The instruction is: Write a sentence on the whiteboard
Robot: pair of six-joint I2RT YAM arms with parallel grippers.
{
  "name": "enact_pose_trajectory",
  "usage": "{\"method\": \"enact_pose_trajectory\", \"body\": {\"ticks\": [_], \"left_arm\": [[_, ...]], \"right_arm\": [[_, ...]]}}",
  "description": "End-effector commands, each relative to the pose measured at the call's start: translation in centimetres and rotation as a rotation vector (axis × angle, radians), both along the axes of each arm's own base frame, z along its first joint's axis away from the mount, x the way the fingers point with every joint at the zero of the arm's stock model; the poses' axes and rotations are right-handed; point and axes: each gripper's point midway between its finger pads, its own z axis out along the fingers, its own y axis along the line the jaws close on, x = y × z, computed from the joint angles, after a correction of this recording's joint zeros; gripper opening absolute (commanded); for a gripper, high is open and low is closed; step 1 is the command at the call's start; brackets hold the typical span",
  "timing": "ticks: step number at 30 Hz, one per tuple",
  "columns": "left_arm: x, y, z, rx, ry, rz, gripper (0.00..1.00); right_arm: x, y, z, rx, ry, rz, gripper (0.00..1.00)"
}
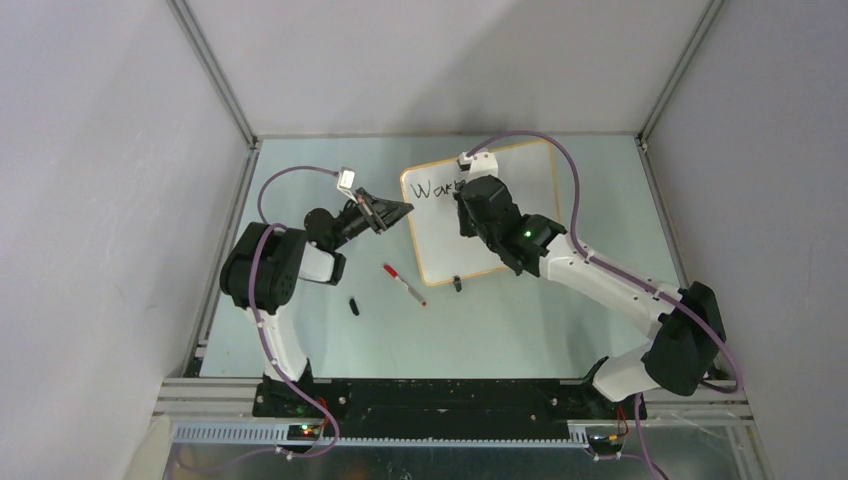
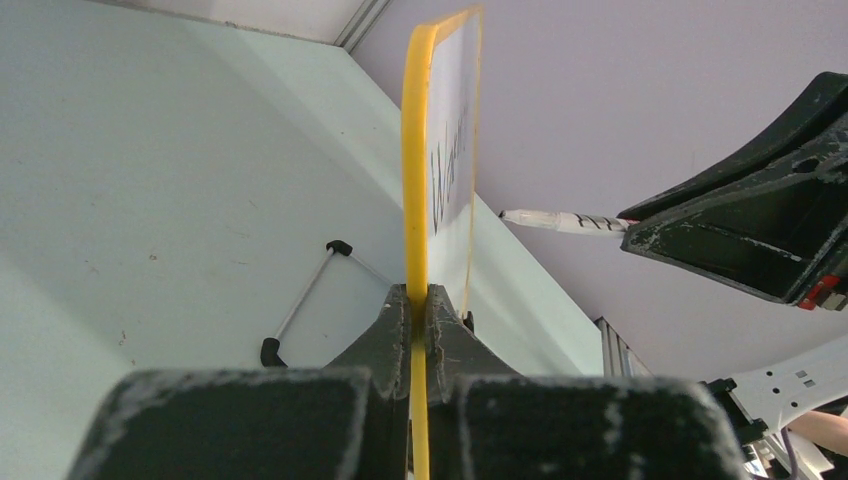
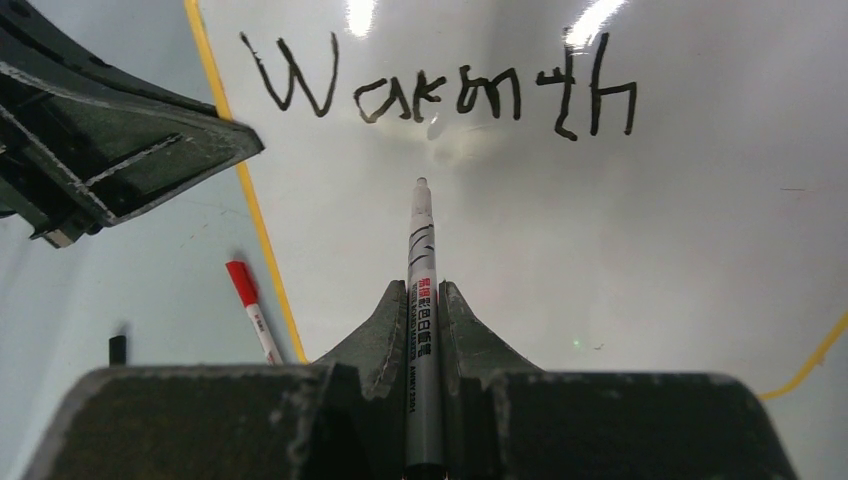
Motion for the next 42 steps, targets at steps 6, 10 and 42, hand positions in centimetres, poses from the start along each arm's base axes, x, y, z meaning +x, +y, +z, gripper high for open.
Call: {"method": "enact_pose_trajectory", "body": {"ticks": [6,10,42], "left_arm": [[-0.4,0.2,1.6,0.018,-0.107,0.004,0.0],[-0.4,0.2,1.6,0.018,-0.106,0.004,0.0],[-0.5,0.2,1.6,0.017,-0.107,0.0,0.0]], "right_arm": [[1.4,-0.6,1.7,0.038,-0.019,-0.038,0.0],[1.6,-0.6,1.6,0.036,-0.015,-0.041,0.0],[2.8,-0.2,0.1,-0.002,0.014,-0.034,0.0]]}}
